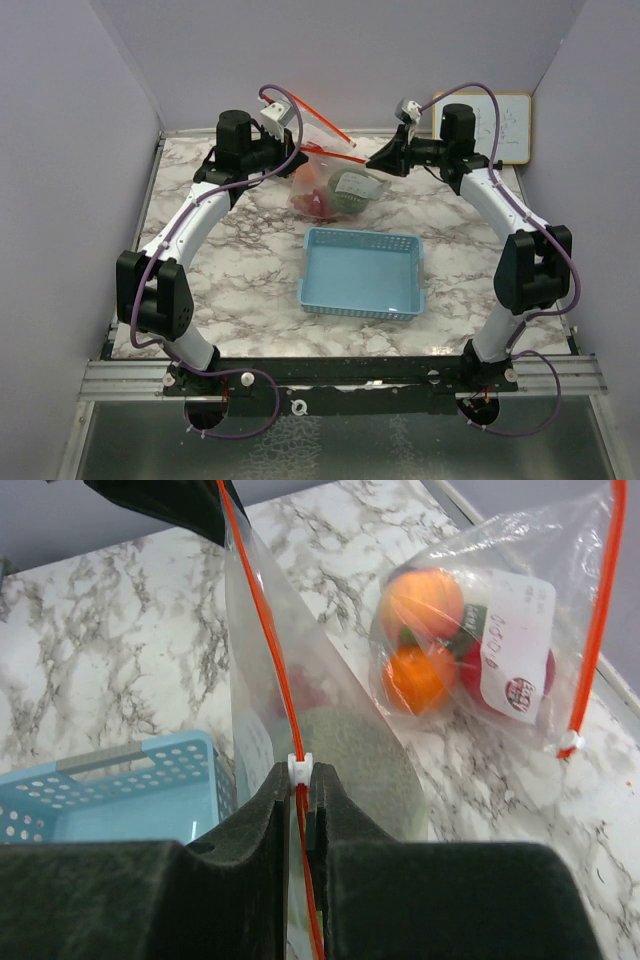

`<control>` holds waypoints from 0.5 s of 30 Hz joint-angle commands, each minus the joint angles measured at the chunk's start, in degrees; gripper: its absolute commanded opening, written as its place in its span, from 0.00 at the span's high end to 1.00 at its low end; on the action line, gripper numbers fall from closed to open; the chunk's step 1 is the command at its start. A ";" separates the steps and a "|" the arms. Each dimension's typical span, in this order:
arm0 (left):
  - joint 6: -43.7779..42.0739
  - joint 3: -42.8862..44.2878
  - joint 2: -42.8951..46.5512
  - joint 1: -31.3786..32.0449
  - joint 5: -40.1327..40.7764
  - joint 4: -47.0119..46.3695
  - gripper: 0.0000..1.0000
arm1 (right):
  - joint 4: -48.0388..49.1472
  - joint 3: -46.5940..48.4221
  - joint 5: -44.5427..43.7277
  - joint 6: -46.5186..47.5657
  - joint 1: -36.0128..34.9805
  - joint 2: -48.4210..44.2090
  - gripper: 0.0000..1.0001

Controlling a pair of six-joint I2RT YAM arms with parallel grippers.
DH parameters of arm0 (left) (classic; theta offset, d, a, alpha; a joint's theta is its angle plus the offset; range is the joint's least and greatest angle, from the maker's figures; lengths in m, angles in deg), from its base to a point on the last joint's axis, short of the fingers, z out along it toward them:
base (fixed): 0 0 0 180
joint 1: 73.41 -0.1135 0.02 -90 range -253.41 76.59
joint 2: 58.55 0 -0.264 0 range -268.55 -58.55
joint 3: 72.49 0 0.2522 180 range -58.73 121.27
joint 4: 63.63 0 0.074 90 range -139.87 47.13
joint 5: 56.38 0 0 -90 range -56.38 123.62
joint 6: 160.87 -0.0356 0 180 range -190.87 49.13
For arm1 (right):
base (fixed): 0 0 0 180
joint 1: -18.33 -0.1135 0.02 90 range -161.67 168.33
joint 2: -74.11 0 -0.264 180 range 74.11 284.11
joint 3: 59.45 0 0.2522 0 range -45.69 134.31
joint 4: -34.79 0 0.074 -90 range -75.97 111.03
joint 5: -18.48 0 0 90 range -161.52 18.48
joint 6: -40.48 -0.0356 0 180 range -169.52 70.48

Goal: Place the food in the zip-top bag and seal the zipper
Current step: Zip the zipper food storage bag at the center of the board.

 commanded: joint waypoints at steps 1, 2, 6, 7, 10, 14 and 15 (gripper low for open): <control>1.00 1.60 2.09 -2.57 9.72 0.04 1.00 | 0.11 -1.89 -8.57 3.31 2.51 -2.84 0.98; 1.34 1.60 2.17 -2.76 11.07 0.30 1.00 | -0.02 -2.36 -10.80 3.96 2.73 -2.86 0.98; 1.66 0.98 2.60 -3.22 14.10 1.12 1.00 | 2.14 -5.12 -17.32 3.17 4.35 -3.10 0.98; 1.77 0.72 2.82 -3.33 14.41 1.15 1.00 | 2.52 -5.40 -18.71 2.57 4.65 -3.06 0.98; 2.11 0.25 3.05 -3.52 14.37 0.98 1.00 | 2.80 -5.55 -22.74 1.60 4.92 -3.15 0.98; 2.98 0.19 2.65 -3.60 12.08 -0.15 1.00 | 3.53 -4.31 -21.69 -0.88 4.92 -3.24 0.95; 3.33 0.19 2.44 -3.63 11.37 -0.68 1.00 | 3.75 -3.90 -21.32 -2.54 4.92 -3.26 0.92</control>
